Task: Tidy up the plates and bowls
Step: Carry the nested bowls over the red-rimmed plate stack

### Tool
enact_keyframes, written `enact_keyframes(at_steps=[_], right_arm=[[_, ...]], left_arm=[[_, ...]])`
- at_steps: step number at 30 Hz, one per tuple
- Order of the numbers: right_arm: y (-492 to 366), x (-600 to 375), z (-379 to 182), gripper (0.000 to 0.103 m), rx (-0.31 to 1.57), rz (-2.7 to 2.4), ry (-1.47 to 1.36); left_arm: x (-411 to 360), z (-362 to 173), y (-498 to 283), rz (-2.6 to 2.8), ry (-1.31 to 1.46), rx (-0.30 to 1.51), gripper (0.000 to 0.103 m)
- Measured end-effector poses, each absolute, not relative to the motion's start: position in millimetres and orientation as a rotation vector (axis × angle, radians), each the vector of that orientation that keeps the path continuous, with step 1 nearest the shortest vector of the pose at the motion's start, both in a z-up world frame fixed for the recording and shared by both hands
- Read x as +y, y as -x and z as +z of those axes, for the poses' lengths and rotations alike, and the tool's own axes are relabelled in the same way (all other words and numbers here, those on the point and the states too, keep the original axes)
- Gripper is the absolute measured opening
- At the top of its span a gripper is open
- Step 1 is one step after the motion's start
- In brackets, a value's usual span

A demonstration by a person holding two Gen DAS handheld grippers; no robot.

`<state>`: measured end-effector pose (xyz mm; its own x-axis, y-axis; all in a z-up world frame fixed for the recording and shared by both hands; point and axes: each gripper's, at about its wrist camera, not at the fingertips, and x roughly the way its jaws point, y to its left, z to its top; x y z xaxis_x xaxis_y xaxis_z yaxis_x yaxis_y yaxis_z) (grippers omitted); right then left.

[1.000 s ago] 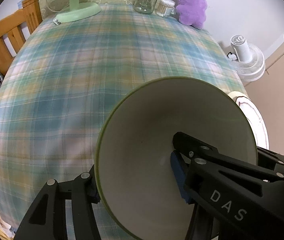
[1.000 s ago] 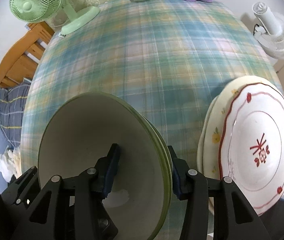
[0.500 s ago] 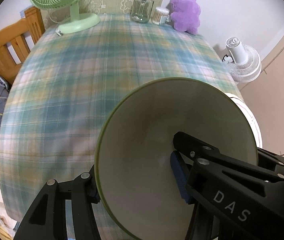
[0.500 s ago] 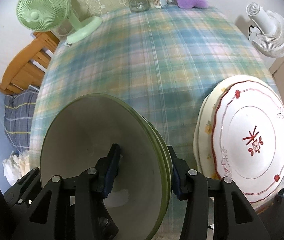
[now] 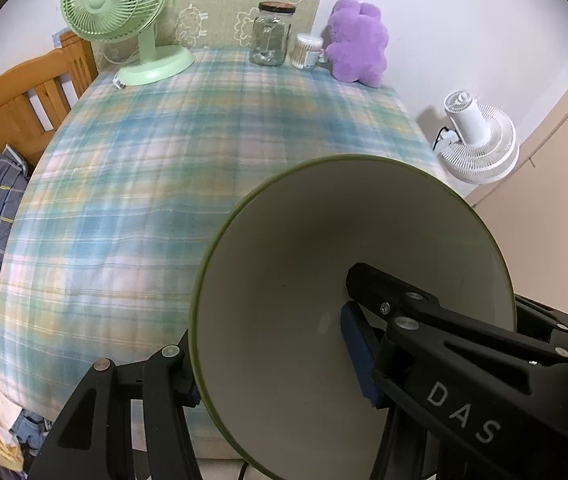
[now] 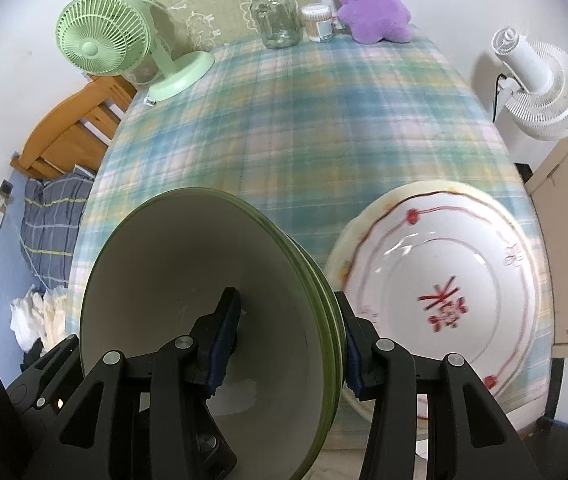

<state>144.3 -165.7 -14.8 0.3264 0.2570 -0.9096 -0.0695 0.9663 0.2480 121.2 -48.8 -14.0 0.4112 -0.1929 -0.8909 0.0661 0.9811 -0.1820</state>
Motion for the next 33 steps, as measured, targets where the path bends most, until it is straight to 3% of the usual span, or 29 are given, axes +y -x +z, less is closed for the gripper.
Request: enact_keyframes(at_steps=[15, 33], right_arm=[[-146, -235, 0, 0.05, 1.195, 0.225, -0.149], [-160, -303, -25, 0.05, 1.261, 0.204, -0.143]], left_arm=[[-118, -6, -122, -0.162, 0.144, 1.112, 0.057], [-180, -34, -136, -0.169, 0.169, 1.184, 0.057]])
